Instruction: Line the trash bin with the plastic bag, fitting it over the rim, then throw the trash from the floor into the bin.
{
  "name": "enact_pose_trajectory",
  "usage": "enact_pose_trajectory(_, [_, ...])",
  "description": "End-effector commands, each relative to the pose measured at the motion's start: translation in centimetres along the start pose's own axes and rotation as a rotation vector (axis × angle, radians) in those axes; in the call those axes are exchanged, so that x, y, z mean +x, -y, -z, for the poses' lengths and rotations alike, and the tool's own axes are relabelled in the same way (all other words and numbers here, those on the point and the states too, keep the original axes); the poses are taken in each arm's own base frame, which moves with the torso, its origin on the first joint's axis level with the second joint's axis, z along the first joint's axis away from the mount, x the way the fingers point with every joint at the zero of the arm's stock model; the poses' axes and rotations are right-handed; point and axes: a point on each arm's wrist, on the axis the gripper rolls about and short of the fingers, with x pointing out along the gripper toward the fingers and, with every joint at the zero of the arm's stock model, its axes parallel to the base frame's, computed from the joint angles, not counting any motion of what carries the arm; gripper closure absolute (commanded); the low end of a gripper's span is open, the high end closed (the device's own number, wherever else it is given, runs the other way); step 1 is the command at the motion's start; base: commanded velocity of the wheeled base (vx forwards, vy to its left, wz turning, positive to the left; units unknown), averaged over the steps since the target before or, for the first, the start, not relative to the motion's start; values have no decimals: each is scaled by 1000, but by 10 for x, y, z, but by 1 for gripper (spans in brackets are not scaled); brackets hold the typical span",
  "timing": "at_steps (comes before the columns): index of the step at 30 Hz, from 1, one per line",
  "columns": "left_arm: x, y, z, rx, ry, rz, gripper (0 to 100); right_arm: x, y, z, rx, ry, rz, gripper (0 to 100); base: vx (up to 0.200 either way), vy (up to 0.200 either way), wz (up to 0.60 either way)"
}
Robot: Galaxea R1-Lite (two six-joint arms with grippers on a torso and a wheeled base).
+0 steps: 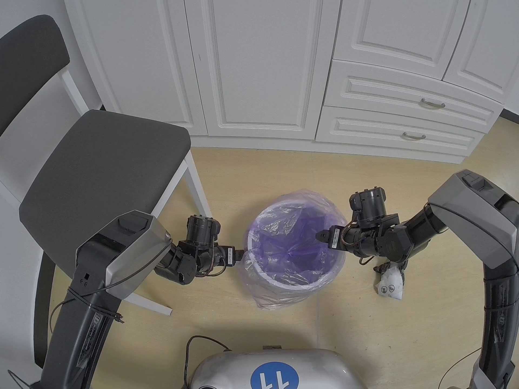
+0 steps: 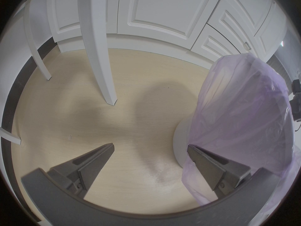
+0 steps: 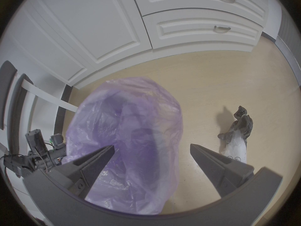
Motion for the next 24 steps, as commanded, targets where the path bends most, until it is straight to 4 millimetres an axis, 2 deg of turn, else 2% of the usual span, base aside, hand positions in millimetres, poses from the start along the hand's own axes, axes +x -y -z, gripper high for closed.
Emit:
enact_pose_trajectory(1, [-1,0,0,-1,2,0,0,14,7,10,-6,-21,34,0,0,0,0])
enact_pose_trajectory(9, [-1,-1,-1,-1,4,-1,0,2,22,-8,-12,19,58,0,0,0,0])
enact_pose_trajectory(11, [-1,-1,0,-1,2,-1,0,-8,27,-17,-18,35,65,0,0,0,0])
enact_pose_trajectory(18, [1,-1,0,-1,4,-1,0,-20,44,-23,-89,35,88,0,0,0,0])
enact_pose_trajectory(24, [0,-1,0,0,4,-1,0,-37,43,-29,-86,28,37,0,0,0,0])
